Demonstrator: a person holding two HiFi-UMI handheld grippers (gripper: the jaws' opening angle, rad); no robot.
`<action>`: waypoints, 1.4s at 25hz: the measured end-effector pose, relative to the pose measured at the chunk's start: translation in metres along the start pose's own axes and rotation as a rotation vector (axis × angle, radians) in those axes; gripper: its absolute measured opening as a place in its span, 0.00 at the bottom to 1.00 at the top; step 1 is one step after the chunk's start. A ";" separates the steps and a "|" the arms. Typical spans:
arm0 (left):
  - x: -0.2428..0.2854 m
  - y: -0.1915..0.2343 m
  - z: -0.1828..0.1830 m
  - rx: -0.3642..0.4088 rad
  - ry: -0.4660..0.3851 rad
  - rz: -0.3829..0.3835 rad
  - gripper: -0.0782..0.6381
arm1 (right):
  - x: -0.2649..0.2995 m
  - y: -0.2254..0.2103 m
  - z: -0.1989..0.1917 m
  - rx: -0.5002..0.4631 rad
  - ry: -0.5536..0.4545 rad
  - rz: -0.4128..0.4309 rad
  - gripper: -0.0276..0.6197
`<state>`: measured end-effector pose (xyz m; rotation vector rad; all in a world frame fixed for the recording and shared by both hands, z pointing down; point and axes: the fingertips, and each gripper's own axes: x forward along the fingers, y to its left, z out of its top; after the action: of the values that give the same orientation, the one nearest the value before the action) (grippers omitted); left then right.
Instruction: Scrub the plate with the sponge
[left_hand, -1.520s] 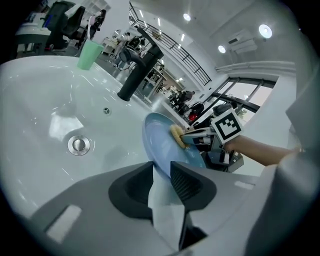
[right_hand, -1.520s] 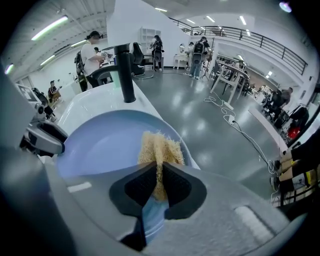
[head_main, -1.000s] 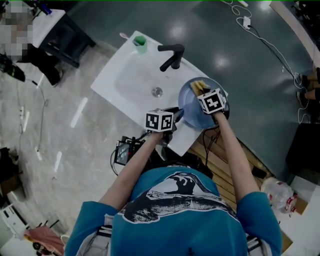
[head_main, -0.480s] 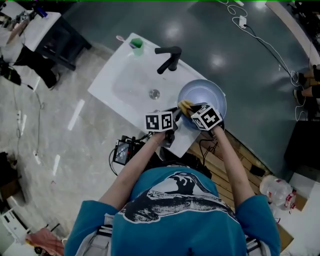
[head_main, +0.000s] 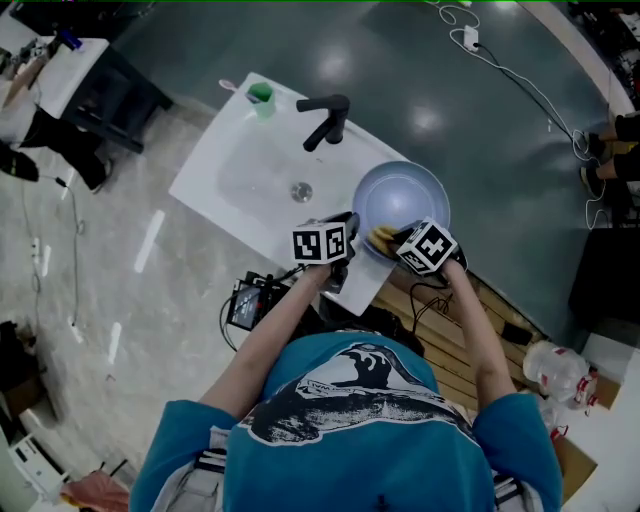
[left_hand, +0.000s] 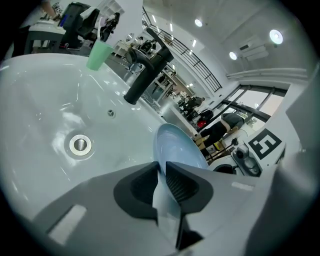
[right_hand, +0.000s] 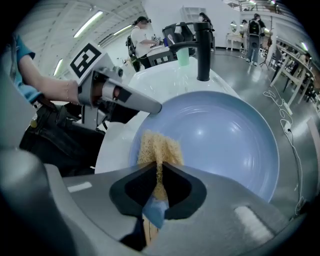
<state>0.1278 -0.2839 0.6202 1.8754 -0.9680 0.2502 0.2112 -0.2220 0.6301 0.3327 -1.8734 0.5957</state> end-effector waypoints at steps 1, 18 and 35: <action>0.000 0.000 0.000 0.016 0.004 0.005 0.20 | -0.002 -0.002 -0.008 -0.002 0.018 -0.005 0.09; 0.000 -0.001 0.000 0.076 0.017 0.017 0.21 | -0.045 -0.127 -0.028 0.256 0.015 -0.287 0.10; -0.001 -0.003 -0.001 0.054 0.029 -0.003 0.21 | -0.018 -0.116 0.046 0.222 -0.136 -0.424 0.09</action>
<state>0.1288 -0.2822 0.6180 1.9175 -0.9469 0.3037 0.2386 -0.3450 0.6290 0.9102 -1.7921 0.4969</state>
